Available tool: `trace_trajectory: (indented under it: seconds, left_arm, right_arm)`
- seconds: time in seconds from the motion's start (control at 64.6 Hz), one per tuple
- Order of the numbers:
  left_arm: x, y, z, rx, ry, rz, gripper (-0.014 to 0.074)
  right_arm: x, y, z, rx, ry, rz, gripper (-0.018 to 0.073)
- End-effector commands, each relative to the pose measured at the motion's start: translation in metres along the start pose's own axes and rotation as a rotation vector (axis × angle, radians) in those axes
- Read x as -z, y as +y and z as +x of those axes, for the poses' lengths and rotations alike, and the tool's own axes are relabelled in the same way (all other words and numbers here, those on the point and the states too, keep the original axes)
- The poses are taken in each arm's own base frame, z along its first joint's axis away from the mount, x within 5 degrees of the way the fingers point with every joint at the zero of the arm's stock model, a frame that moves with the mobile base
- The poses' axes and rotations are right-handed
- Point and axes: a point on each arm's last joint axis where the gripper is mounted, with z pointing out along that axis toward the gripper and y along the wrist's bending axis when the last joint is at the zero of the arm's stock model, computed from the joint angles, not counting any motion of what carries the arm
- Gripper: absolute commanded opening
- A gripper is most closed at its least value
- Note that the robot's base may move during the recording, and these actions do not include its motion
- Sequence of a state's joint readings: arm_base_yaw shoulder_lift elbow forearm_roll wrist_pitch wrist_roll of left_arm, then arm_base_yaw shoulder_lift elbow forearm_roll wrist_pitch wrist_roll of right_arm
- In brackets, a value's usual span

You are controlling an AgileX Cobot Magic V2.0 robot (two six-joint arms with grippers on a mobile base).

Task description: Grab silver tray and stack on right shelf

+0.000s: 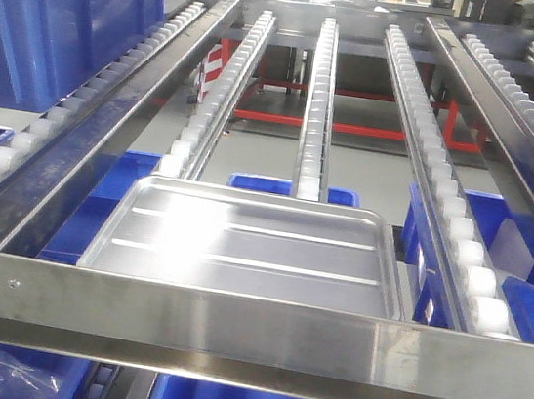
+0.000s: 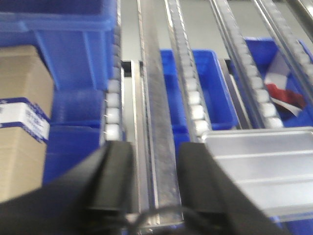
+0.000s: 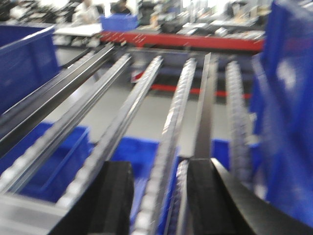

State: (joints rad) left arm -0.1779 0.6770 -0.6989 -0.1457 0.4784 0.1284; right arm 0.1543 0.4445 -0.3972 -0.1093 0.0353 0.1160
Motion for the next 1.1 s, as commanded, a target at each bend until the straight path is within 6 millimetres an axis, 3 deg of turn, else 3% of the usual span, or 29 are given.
trace_trajectory:
  seconds: [0.0, 0.17, 0.325, 0.418, 0.573, 0.821, 1.084]
  left_arm:
    - [0.000, -0.005, -0.019, 0.030, -0.072, 0.037, 0.0296]
    - [-0.016, -0.044, -0.026, -0.052, 0.035, 0.268, 0.0297]
    - [-0.036, -0.086, -0.027, -0.156, 0.120, 0.435, 0.0297]
    - [-0.055, -0.099, -0.022, -0.135, 0.170, 0.459, 0.0297]
    - [-0.090, -0.105, -0.017, -0.032, 0.372, 0.437, 0.0296]
    - [-0.139, -0.100, -0.023, 0.005, 0.594, 0.180, 0.0296]
    - [-0.185, -0.116, -0.004, 0.048, 0.717, 0.137, 0.0296]
  right_arm:
    - [-0.008, 0.007, -0.019, 0.007, -0.058, -0.066, 0.0409]
    - [-0.037, 0.033, -0.022, 0.027, 0.166, -0.223, 0.0538]
    - [-0.064, 0.060, -0.020, 0.042, 0.278, -0.331, 0.0541]
    - [-0.080, 0.068, -0.013, -0.096, 0.415, -0.316, 0.0541]
    - [-0.104, 0.079, -0.005, -0.139, 0.624, -0.283, 0.0541]
    - [-0.148, 0.094, 0.003, -0.196, 0.889, -0.176, 0.0541]
    - [-0.186, 0.097, 0.030, -0.234, 0.980, -0.013, 0.0540]
